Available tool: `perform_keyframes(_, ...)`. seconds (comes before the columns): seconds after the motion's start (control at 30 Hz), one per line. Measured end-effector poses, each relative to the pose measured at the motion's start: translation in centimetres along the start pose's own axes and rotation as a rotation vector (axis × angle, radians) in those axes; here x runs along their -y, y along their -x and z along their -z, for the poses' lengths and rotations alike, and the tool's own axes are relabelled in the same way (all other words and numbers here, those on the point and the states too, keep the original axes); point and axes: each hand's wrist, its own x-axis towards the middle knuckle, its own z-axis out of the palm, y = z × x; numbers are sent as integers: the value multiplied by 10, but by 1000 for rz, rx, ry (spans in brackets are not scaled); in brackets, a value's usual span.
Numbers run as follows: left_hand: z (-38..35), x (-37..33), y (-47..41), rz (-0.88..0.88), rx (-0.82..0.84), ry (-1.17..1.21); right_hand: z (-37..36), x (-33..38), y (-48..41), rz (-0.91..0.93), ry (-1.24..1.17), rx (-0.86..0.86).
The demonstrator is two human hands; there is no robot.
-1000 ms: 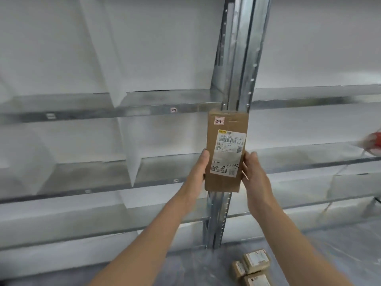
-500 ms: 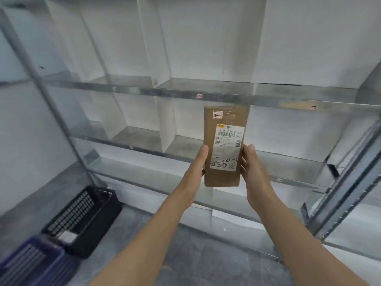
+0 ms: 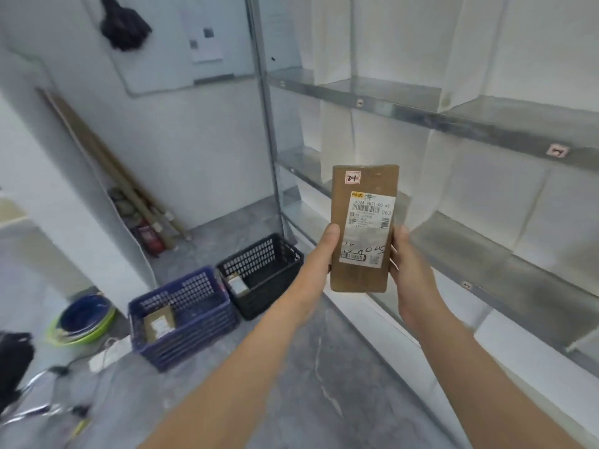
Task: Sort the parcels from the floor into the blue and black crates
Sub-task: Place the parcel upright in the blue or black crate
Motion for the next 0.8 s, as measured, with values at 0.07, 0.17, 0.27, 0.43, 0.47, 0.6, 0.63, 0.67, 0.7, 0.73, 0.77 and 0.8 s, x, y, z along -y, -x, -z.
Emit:
perform_keyframes(0.07,9,3,-11,19,-103,44,-13,-5,-24,-24,9,62)
perform_keyframes(0.17,24,9,-24,48,-243,66,-31,-16,-51,-69,31,155)
perform_keyframes(0.27,43,17,-32,89,-351,73,-50,-26,-74,-102,57,228)
perform_keyframes(0.43,78,32,-49,124,-457,105,-93,-40,-105,-136,116,353)
perform_keyframes(0.47,87,36,-54,128,-471,114,-102,-45,-113,-153,124,357)
perform_keyframes(0.6,128,55,-83,156,-525,124,-141,-66,-149,-229,134,404)
perform_keyframes(0.63,141,62,-93,168,-538,124,-152,-70,-159,-239,138,410)
perform_keyframes(0.67,154,68,-103,181,-551,133,-164,-74,-169,-255,150,415)
perform_keyframes(0.7,167,74,-115,193,-564,143,-178,-77,-180,-271,163,416)
perform_keyframes(0.73,182,80,-127,208,-579,150,-192,-81,-192,-287,175,416)
perform_keyframes(0.77,198,88,-140,222,-589,157,-206,-85,-204,-300,186,417)
perform_keyframes(0.8,214,93,-154,229,-593,163,-221,-91,-217,-307,200,418)
